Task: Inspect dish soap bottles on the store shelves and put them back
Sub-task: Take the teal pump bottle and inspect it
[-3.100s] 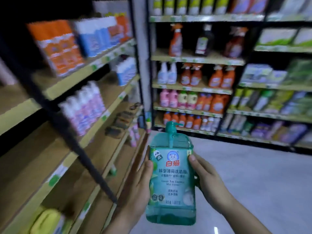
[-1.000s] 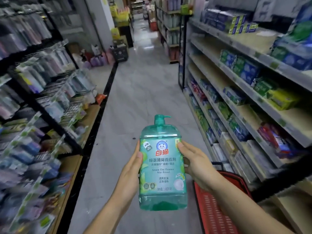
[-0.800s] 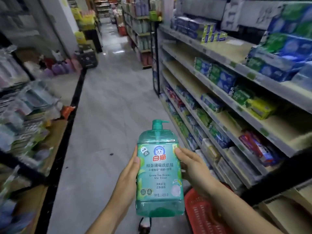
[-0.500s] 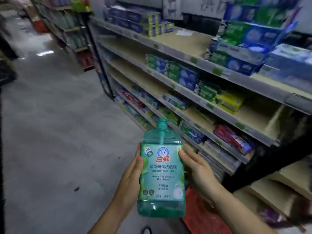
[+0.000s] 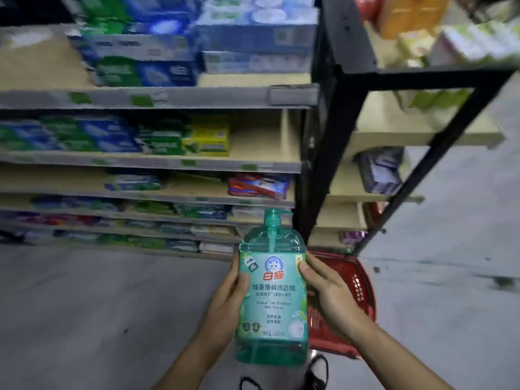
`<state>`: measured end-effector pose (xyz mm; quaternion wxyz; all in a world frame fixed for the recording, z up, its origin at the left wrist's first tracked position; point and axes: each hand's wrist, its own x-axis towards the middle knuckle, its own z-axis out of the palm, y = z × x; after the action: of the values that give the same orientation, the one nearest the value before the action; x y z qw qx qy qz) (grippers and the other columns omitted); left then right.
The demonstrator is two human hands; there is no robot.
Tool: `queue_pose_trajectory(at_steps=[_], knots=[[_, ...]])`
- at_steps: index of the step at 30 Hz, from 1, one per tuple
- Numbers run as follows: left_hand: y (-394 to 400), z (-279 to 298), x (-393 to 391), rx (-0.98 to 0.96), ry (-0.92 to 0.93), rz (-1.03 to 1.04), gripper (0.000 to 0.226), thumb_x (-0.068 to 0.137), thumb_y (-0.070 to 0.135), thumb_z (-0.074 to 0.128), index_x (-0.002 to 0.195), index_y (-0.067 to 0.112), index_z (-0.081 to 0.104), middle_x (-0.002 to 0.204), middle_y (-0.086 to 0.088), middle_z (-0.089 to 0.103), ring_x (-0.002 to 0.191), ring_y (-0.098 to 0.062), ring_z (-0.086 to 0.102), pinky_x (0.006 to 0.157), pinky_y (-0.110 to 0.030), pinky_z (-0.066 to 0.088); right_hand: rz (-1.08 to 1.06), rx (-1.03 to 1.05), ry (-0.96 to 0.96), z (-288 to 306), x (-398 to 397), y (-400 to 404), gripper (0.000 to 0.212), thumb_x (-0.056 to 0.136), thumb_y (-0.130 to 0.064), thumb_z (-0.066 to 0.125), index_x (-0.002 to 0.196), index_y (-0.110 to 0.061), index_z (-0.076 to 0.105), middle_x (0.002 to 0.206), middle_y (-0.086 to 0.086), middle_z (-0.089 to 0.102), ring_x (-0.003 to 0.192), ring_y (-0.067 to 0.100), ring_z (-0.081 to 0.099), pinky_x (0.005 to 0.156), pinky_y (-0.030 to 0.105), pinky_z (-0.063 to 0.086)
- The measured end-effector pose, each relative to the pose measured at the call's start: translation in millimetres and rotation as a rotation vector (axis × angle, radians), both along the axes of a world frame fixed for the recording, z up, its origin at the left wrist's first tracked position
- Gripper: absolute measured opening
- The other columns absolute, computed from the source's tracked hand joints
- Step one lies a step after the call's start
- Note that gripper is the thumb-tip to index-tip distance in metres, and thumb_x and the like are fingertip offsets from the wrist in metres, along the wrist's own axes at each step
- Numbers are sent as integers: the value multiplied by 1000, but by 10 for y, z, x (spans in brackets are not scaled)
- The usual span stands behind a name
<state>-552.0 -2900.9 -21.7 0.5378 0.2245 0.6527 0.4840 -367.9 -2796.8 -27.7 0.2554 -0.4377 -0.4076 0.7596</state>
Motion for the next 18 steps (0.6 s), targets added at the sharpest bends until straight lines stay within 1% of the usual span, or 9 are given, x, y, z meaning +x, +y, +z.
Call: queue_pose_trajectory(at_steps=[1,4,7,9,11,12,14,16,18], knots=[[97,-81,146,-21,-12,-34,51,98,48,59,149,52,51,133,17,76,118,-10,76,83,-23,63,-33,-29,-8,-77,173,25,47,95,-31,63,142,-29,64,129,-3,78,115,14,76,82,22,61],[342,-358,577,-90,-25,-132,49,102,47,57,151,51,50,132,14,77,118,-14,76,87,-31,65,-105,-90,-77,-355,681,80,37,106,-27,59,141,-35,65,126,-3,79,111,16,78,77,24,62],[542,-699,914,-129,-44,-226,51,101,46,59,150,51,49,131,16,77,118,-11,76,84,-24,63,-154,-142,-137,-679,1110,162,36,108,-23,56,142,-30,65,125,-3,79,111,15,77,79,23,61],[663,-956,1078,-155,-48,-286,54,99,48,62,151,52,47,130,21,76,117,-6,75,83,-20,62,-175,-172,-168,-892,1327,231,34,108,-22,56,140,-30,67,123,0,80,104,14,79,75,23,60],[779,-1241,1194,-187,-52,-350,57,102,46,63,156,50,44,135,18,74,121,-8,73,93,-26,63,-189,-194,-191,-1155,1494,299,32,108,-22,57,137,-30,68,121,3,81,100,16,80,75,26,63],[845,-1395,1244,-195,-50,-382,56,104,45,62,157,48,45,137,16,73,124,-9,72,99,-30,62,-195,-204,-199,-1309,1556,339,32,108,-24,58,139,-28,68,122,4,80,105,20,79,83,32,64],[966,-1722,1326,-207,-40,-445,51,105,44,62,154,48,48,139,13,73,125,-11,72,102,-33,60,-189,-220,-217,-1640,1638,408,36,106,-35,64,140,-26,67,125,5,79,115,26,76,98,43,61],[1089,-2067,1393,-231,-26,-462,50,103,43,64,151,46,52,137,11,75,124,-13,73,102,-35,60,-184,-222,-230,-1970,1668,506,39,101,-51,64,134,-30,71,125,3,79,116,25,76,97,39,61],[1206,-2472,1443,-262,-7,-459,45,97,43,69,141,41,63,130,8,78,118,-15,76,93,-32,64,-196,-224,-251,-2357,1669,621,44,103,-63,54,125,-32,76,123,3,80,115,24,76,99,41,59]])
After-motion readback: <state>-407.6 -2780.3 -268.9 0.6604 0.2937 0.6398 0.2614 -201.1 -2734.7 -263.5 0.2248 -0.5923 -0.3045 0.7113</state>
